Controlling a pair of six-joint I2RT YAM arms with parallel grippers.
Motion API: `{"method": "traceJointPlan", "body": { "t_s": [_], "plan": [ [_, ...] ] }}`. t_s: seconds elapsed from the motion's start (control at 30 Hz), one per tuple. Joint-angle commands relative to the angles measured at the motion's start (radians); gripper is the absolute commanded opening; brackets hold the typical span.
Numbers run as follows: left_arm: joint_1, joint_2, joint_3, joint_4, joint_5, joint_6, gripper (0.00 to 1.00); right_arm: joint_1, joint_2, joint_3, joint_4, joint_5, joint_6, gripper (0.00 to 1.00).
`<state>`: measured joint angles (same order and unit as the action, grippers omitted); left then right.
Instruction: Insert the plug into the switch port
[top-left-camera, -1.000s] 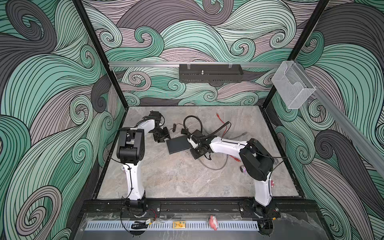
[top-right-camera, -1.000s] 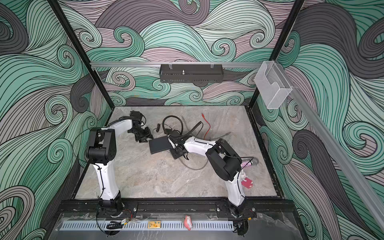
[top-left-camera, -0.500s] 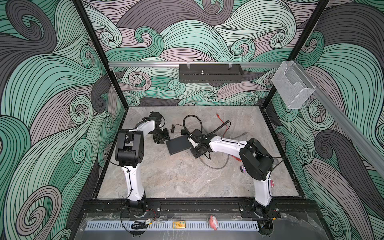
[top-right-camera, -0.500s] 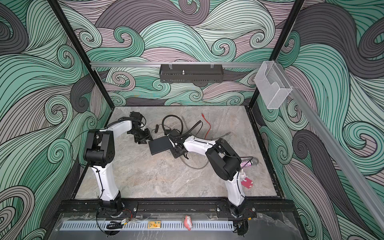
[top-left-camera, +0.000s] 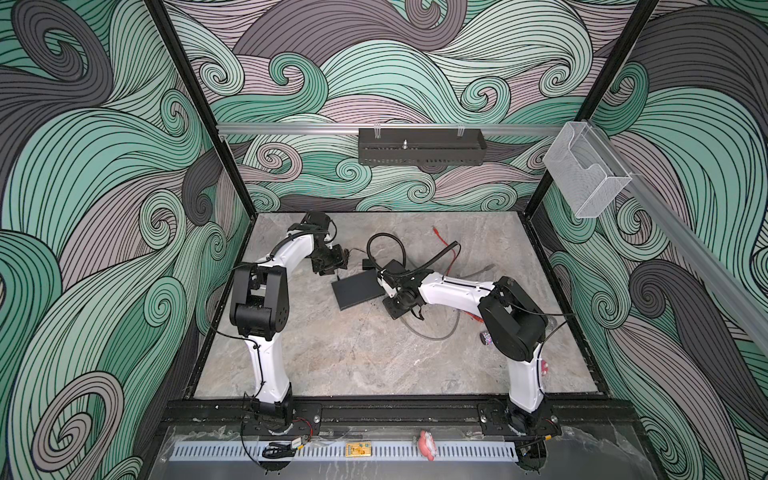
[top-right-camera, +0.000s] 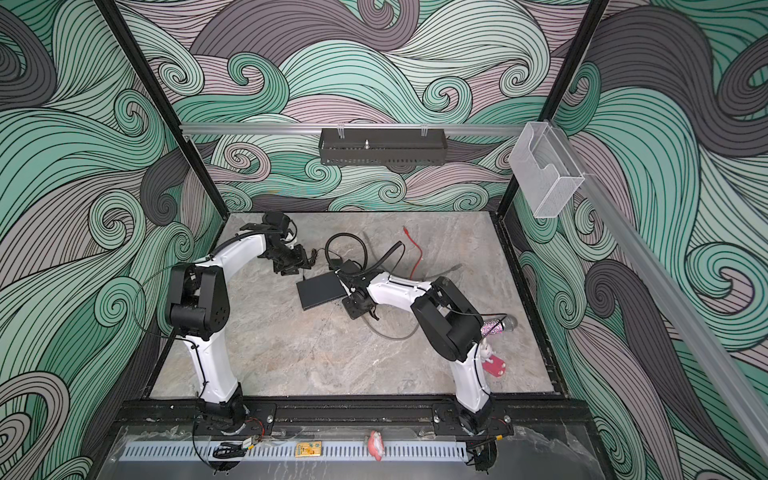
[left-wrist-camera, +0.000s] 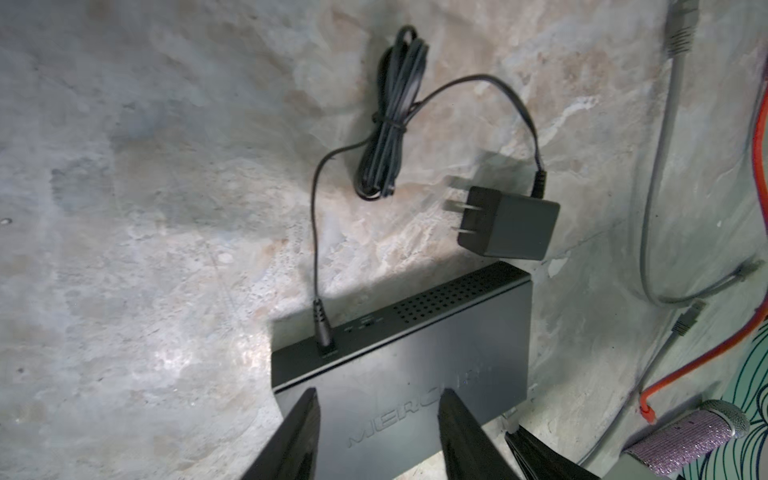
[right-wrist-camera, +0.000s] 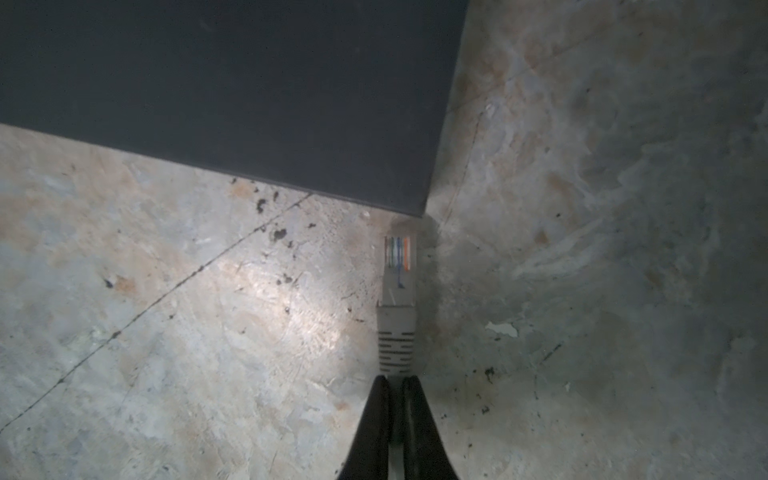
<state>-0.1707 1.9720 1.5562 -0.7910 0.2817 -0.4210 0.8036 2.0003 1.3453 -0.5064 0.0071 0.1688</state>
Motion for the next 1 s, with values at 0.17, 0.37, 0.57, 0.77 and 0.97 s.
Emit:
{"method": "traceJointPlan", "body": {
  "t_s": [0.17,0.37,0.57,0.77,0.97],
  "plan": [
    [-0.022,0.031,0.035,-0.028,-0.017,0.000,0.49,0.002,-0.059,-0.030,0.018,-0.064,0.031,0.08],
    [-0.022,0.038,0.031,-0.014,0.012,-0.004,0.49,0.002,-0.046,-0.026,0.050,-0.130,0.050,0.09],
    [-0.021,0.041,0.001,0.009,0.020,-0.009,0.49,0.002,-0.043,-0.030,0.062,-0.149,0.059,0.09],
    [-0.022,0.042,-0.023,0.028,0.025,-0.020,0.49,0.002,-0.035,-0.028,0.062,-0.157,0.061,0.09],
    [-0.022,0.054,-0.045,0.048,0.036,-0.032,0.49,0.009,-0.026,-0.023,0.061,-0.140,0.060,0.08]
  ]
}}
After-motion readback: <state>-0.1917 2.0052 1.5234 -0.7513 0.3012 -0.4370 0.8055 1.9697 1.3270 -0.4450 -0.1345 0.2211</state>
